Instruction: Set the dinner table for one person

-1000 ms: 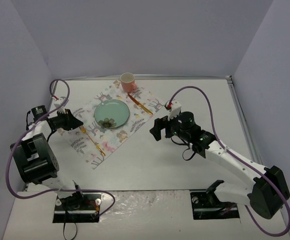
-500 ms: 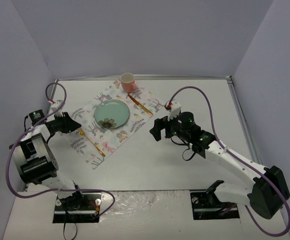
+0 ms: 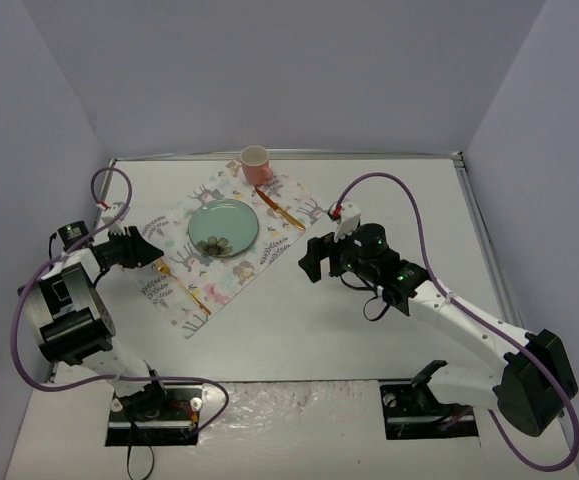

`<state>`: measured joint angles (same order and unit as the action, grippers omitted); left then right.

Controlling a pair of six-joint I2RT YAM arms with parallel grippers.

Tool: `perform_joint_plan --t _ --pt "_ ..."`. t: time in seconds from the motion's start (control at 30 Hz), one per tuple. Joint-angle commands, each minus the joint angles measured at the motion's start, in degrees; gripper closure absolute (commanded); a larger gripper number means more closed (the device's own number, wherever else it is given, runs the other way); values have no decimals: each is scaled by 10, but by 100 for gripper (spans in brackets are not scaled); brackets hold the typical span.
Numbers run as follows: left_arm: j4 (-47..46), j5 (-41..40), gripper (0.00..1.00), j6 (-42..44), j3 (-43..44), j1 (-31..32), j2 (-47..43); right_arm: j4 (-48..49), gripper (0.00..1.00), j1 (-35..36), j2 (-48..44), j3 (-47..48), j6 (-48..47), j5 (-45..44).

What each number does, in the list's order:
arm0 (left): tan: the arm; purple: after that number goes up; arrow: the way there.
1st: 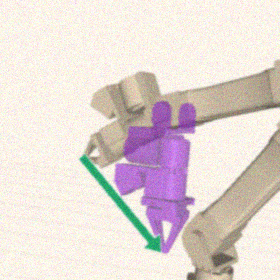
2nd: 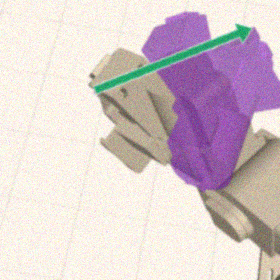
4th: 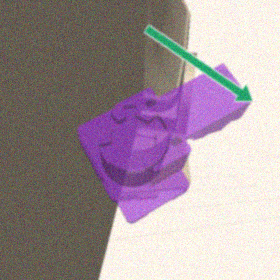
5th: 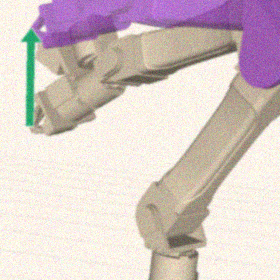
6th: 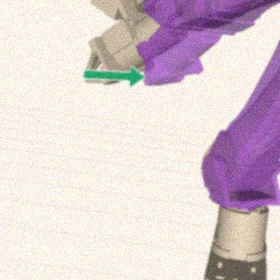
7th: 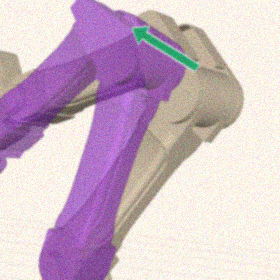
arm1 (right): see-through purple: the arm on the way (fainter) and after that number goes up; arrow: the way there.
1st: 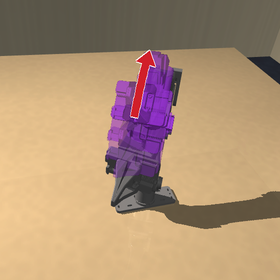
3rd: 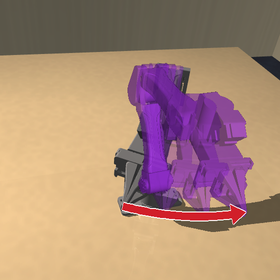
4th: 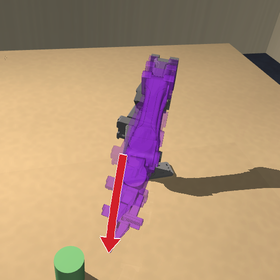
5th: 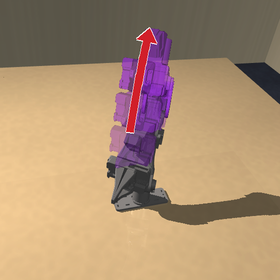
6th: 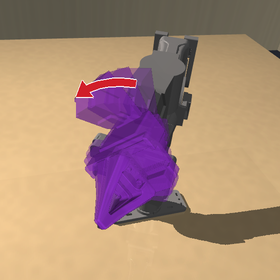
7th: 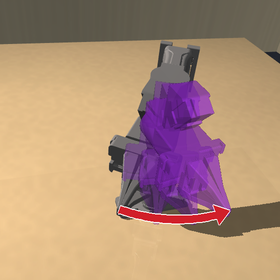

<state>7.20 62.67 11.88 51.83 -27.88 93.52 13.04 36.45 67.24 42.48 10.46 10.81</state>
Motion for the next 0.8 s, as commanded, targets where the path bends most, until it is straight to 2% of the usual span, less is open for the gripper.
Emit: perform_joint_plan --t 0.0,0.4,0.57,0.63,0.67,0.73,0.77 --pt "-22 16 70 14 24 -10 0 34 7 0 0 5 -2 5" --pt "-33 11 63 0 26 -17 9 34 7 -1 3 6 -2 5" --pt "-68 -11 59 -57 25 -17 -27 32 7 -5 4 8 4 -4" --pt "-86 -51 52 -96 26 -16 -53 30 7 -8 0 9 8 -9" --pt "-84 -87 49 -107 27 -15 -64 28 7 -10 -4 10 9 -13" --pt "-76 -176 35 -154 28 -12 -108 19 7 -14 -14 13 10 -32" --pt "-71 -222 33 -165 26 -10 -123 12 7 -15 -23 15 10 -41"
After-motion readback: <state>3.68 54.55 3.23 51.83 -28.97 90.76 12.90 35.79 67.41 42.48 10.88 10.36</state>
